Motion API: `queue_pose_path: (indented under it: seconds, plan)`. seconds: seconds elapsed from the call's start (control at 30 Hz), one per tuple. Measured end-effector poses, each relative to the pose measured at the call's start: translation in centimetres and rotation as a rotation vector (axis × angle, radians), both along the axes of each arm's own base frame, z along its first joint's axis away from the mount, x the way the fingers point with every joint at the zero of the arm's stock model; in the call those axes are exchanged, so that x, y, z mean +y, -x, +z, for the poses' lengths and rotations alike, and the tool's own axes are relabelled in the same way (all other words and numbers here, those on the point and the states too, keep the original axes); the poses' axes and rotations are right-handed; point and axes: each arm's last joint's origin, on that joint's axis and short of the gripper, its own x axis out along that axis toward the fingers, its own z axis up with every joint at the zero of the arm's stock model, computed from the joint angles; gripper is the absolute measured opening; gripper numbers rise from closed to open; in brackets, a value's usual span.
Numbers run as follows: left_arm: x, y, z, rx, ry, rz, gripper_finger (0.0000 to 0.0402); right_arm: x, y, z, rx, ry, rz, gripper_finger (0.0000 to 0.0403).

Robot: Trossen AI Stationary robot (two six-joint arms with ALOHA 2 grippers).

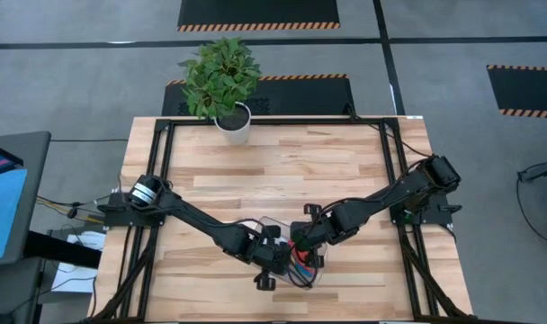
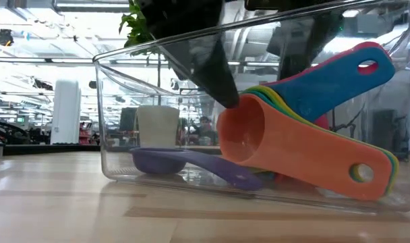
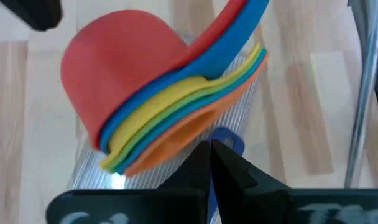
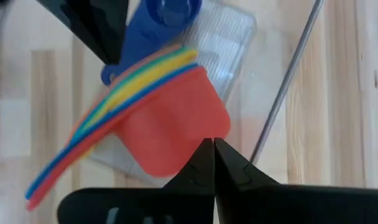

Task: Nest measuring cups in basket
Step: Put the colored stacked measuring cups into the transparent bin

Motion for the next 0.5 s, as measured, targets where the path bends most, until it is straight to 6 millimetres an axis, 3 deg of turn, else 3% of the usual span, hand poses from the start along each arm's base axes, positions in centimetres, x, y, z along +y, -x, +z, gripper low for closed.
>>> queue_pose_path:
  seconds: [0.5]
  plan:
    - [0.5, -0.1, -0.3, -0.019, -0.116, 0.032, 0.0, 0.6, 0.8, -1.6, 0.05, 0.01, 0.005, 0.001]
